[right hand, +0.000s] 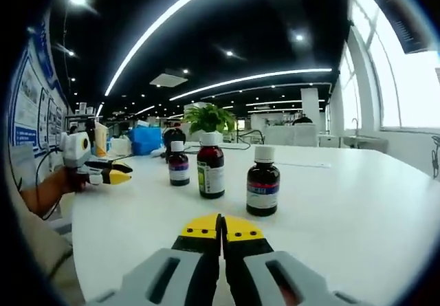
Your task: Rotate the medicine bottle to make it face forward pick up the medicine bottle inspect the drug traceability code place the medicine on the table
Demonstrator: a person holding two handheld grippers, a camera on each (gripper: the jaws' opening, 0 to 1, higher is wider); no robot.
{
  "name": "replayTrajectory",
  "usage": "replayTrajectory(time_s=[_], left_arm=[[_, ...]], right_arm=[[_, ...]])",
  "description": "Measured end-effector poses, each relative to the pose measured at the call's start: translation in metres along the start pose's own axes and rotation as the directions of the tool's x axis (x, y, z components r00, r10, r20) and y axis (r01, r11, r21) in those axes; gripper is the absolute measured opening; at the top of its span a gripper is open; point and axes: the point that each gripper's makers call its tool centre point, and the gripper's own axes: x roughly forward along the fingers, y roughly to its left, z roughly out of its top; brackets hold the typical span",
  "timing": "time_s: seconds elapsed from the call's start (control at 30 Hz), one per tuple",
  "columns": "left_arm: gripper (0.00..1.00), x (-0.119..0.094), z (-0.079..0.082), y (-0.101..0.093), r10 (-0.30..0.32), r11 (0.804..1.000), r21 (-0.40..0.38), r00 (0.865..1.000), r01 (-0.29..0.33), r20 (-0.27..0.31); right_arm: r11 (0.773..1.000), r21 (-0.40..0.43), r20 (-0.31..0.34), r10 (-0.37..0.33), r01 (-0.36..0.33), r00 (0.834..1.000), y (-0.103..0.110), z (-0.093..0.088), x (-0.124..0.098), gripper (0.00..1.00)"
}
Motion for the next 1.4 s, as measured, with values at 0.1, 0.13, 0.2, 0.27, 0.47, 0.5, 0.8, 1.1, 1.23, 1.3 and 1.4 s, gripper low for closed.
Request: replayTrajectory(time_s=[0.1,0.13,0.2,0.27,0.47,0.5,0.8,1.1,1.23,1.3,1.4], left_arm=[[0.1,-0.0006,0.0006,-0.0026,-0.005,1.0,0.014,1.0,0.005,0.002],[0.1,-0.0007,0.0006,-0.0028,-0.005,1.0,0.017,1.0,0.005,0.001],[0.1,-0.0011,0.0011,-0.0031,-0.002,1.0,0.024,1.0,0.002,0.003],[0.1,-0.0014,0.0024,-0.0031,-0.002,1.0,0.029,1.0,0.002,0.01],[0.1,-0.0012,0.0028,-0.0034,-0.002,0.999,0.038,1.0,0.001,0.012],[0.1,-0.0012,0.0027,-0.0036,-0.003,0.999,0.038,1.0,0.002,0.011],[0.1,-0.002,0.0045,-0.0023,-0.002,0.999,0.035,1.0,0.001,0.025],[0.1,-0.0018,0.004,-0.0023,-0.005,0.999,0.045,1.0,0.004,0.023],[0.1,-0.0018,0.0035,-0.0023,-0.003,0.999,0.054,1.0,0.002,0.02],[0.1,-0.0017,0.0033,-0.0019,-0.001,0.998,0.056,1.0,0.0,0.019],[0.1,-0.0015,0.0031,-0.0017,0.0,0.998,0.058,1.0,-0.001,0.018]], right_arm=[[1.0,-0.026,-0.005,-0.01,0.01,1.0,0.0004,-0.0008,0.0006,0.0],[0.999,-0.035,-0.009,-0.016,0.016,1.0,0.0001,-0.0014,0.0008,0.0],[0.999,-0.048,-0.012,-0.021,0.021,1.0,0.0001,-0.0017,0.0009,0.0],[0.998,-0.054,-0.01,-0.018,0.018,1.0,0.0009,-0.0014,0.001,0.0],[0.997,-0.072,-0.01,-0.019,0.018,1.0,0.0024,-0.0013,0.0019,0.0],[0.997,-0.072,-0.011,-0.02,0.019,1.0,0.0021,-0.0014,0.0021,0.0],[0.997,-0.074,-0.004,-0.029,0.029,1.0,0.0016,-0.0002,0.0013,0.0],[0.996,-0.081,-0.003,-0.031,0.031,1.0,0.0025,0.0001,0.0009,0.0],[0.996,-0.087,-0.002,-0.028,0.028,1.0,0.0041,0.0003,0.0005,0.0],[0.996,-0.088,0.0,-0.027,0.027,1.0,0.0046,0.0006,0.0002,0.0],[0.995,-0.091,-0.001,-0.028,0.028,1.0,0.0049,0.0006,0.0002,0.0]])
